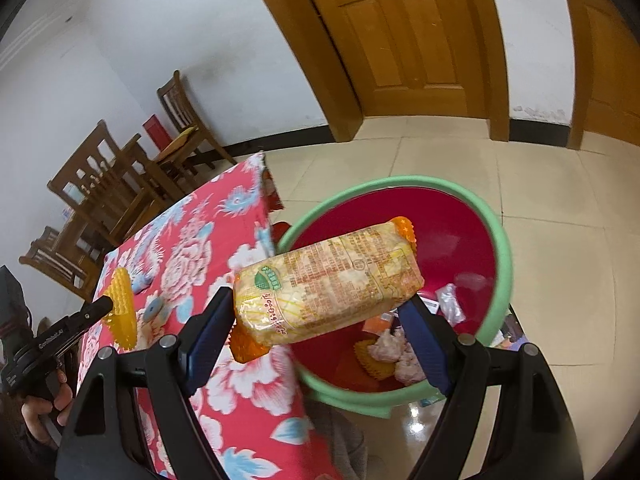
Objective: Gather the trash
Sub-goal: 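Carry the biscuit pack over the red bucket and open the right tool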
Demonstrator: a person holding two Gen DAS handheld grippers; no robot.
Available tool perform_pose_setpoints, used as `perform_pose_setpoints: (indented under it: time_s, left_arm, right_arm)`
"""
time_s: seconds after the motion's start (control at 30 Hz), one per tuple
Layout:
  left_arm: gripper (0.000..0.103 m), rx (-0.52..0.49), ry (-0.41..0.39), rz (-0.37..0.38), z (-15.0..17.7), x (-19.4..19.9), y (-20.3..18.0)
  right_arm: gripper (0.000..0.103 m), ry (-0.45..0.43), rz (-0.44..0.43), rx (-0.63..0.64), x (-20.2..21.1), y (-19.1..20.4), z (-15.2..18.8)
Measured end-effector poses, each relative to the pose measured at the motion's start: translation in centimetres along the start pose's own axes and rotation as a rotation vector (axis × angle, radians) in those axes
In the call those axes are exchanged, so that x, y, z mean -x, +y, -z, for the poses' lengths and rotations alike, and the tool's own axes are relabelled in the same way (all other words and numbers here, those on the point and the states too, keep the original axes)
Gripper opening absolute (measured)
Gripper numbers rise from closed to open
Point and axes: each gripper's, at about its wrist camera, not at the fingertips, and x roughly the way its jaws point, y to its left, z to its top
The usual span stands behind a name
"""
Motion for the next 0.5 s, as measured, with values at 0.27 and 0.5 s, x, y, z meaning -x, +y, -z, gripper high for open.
perform_pose_setpoints:
  time_s: [0.27, 0.5]
  left_arm:
    - [0.009, -0.048, 0.036, 0.028, -0.1, -2.3, -2.8]
    - [0.009, -0.093, 0.052, 0.078, 0.0, -3.9, -5.5]
  right_arm:
    - [0.083, 0.009, 0.047, -0.049, -0.7, -3.1, -0.1]
    - [0.083, 0.034, 0.085, -0.082, -2.2, -5.2, 0.2]
